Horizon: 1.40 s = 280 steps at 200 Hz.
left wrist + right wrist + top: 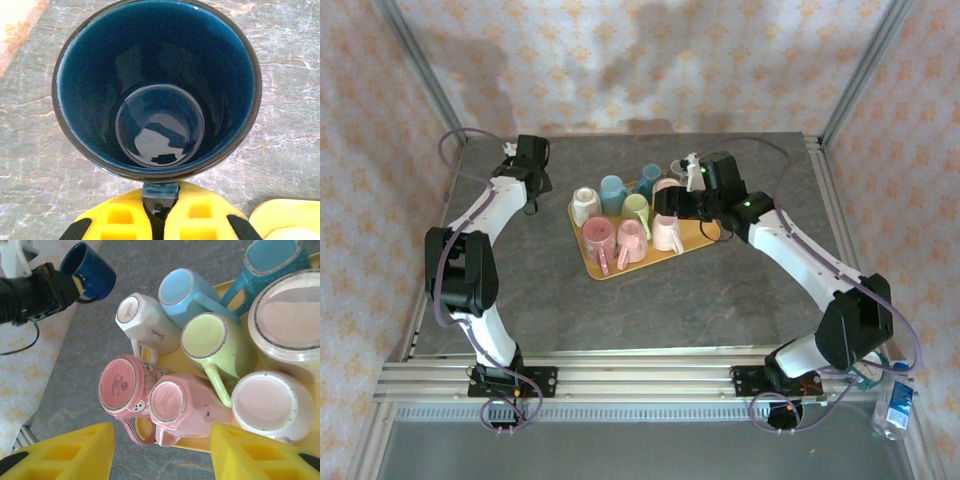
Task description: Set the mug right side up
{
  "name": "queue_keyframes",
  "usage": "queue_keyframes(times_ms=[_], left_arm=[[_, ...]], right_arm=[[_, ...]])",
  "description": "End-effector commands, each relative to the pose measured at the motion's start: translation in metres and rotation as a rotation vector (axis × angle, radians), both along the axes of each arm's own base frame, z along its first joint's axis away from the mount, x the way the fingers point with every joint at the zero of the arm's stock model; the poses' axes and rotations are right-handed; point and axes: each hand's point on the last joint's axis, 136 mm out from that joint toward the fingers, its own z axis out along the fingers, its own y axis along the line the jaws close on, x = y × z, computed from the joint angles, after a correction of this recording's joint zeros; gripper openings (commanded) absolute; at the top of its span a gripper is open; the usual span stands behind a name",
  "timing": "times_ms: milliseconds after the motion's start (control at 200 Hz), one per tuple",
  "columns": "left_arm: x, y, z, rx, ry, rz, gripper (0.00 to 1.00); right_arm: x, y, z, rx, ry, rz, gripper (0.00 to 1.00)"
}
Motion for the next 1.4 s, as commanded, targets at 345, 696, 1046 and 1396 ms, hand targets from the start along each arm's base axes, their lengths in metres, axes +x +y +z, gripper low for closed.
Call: queue_keyframes(times_ms=[345, 696, 1046, 1396], left_arm=[[0.064, 0.027, -0.007, 0.017, -0.101, 0.027, 0.0], [0.085, 0.028, -0.029, 0.032, -0.06, 0.011, 0.01], [0.083, 0.03, -0.019, 0.023, -0.087, 0.039, 0.45], [0.014, 0.007, 0.062, -0.141, -0.222, 0.021, 0.55]], right_arm=[[0.01, 0.022, 0.017, 0.071, -0.031, 0.084, 0.51], [0.012, 0.023, 0.016, 0.062, -0.03, 0.089, 0.5], [0.014, 0.016, 0.022, 0.051, -0.046, 0.057, 0.53], [0.007, -0.05, 0.019, -0.178, -0.093, -0.156, 0.51]])
